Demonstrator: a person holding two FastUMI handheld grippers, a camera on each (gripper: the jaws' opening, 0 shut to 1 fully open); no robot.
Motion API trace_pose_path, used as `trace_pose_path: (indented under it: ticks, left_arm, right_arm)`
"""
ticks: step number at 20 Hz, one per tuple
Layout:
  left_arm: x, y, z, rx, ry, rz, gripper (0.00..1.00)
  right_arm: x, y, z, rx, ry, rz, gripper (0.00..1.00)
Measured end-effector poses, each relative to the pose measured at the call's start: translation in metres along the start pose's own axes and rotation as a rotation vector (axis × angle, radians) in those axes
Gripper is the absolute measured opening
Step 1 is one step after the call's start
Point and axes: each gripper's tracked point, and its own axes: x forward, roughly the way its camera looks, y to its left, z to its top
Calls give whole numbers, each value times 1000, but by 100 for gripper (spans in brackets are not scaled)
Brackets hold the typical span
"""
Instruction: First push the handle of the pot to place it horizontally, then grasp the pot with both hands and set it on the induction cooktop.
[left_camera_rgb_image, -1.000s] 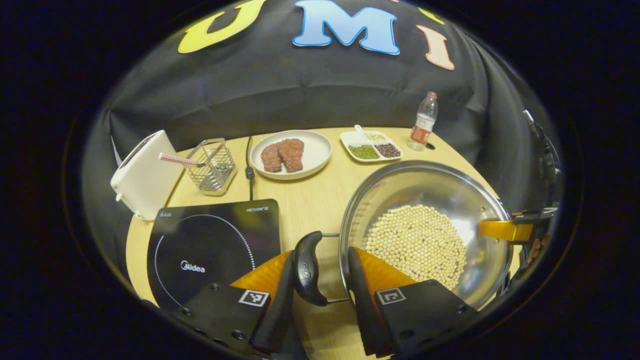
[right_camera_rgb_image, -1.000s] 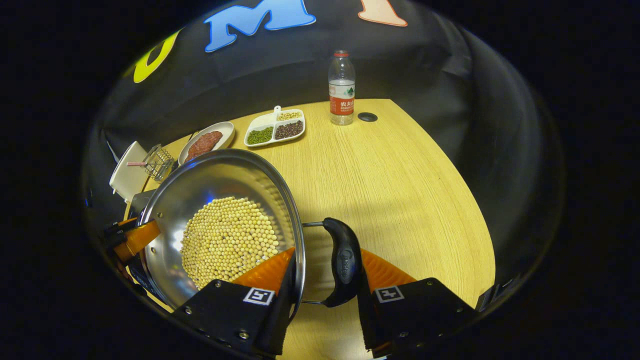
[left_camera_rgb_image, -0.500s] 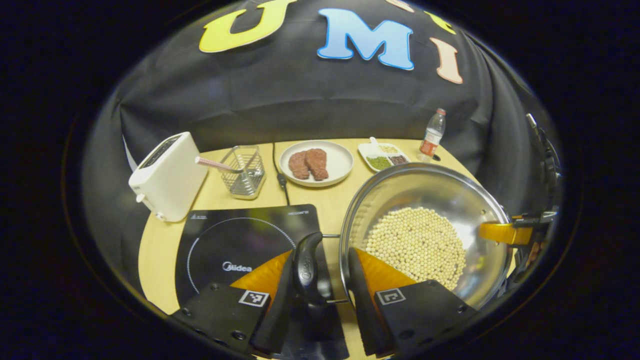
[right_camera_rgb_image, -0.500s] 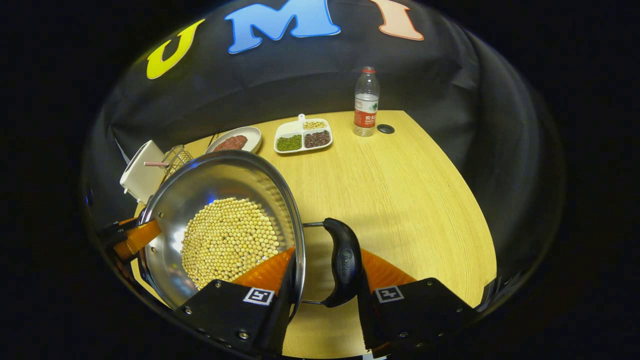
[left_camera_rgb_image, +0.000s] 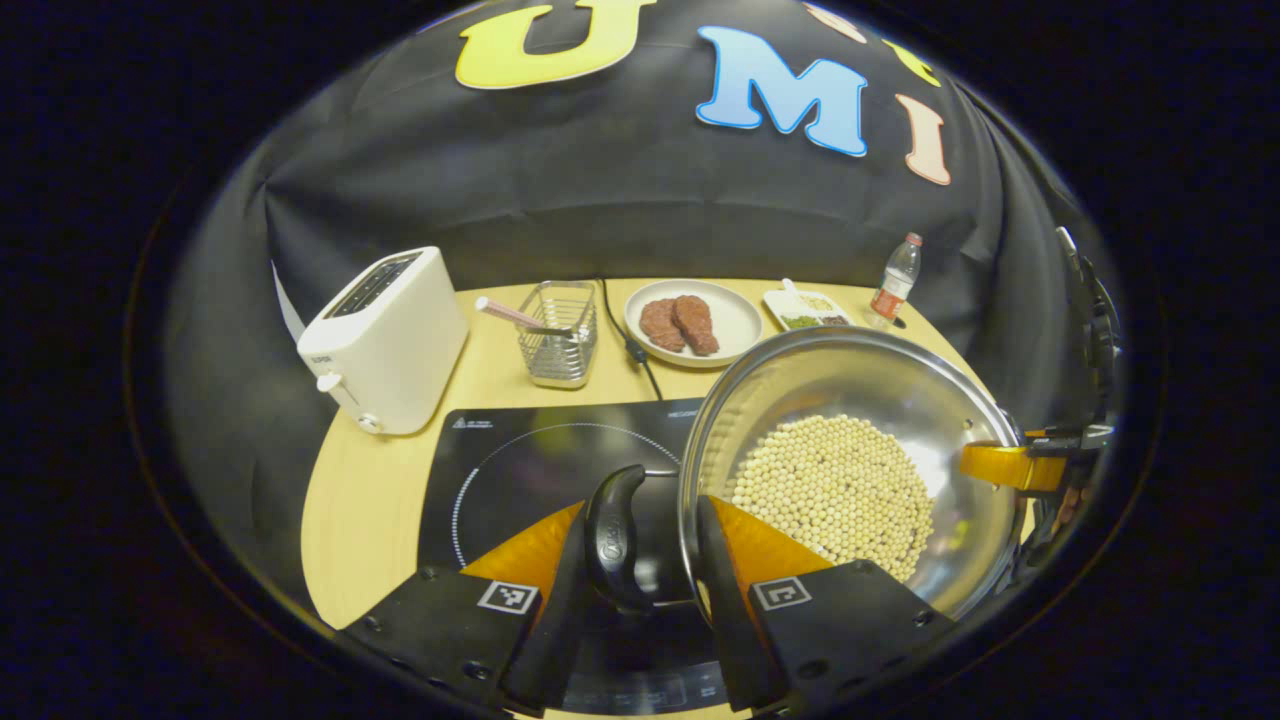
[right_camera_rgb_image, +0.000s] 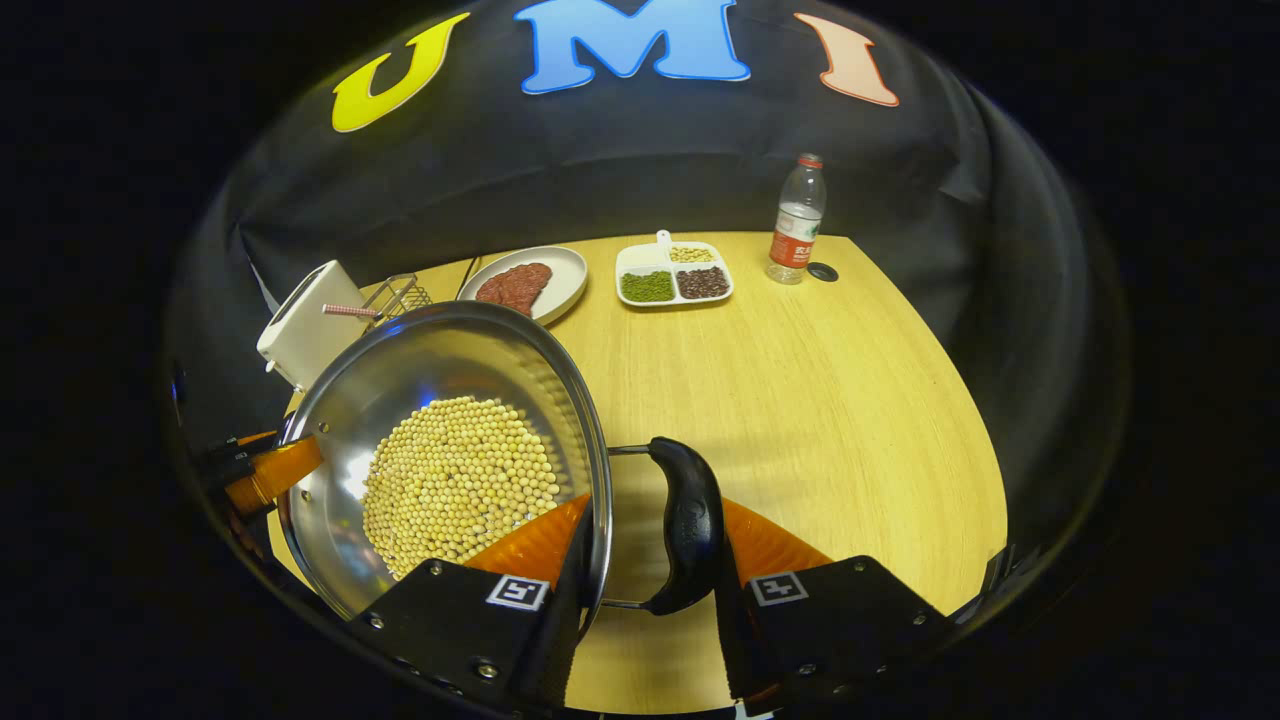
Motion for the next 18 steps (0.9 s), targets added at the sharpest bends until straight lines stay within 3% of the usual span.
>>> trace_pose_path:
  ticks: [1,4,5,8,18]
  left_arm:
    - [-2,9,-1,-3,0,6,60]
    - [-7,35,-1,-11,-5,20,64]
    - [-7,44,-1,-13,-5,25,60]
    - [-10,71,1,-20,-9,42,64]
    - [-4,161,10,-40,-6,97,60]
  right_arm:
    - [-3,-2,3,-1,-2,6,58]
    - [-2,-4,3,-12,-4,19,58]
    - [-3,-2,-2,-14,-4,24,58]
    - [-1,-7,4,-18,-1,41,58]
    - [-15,-28,13,-13,9,73,59]
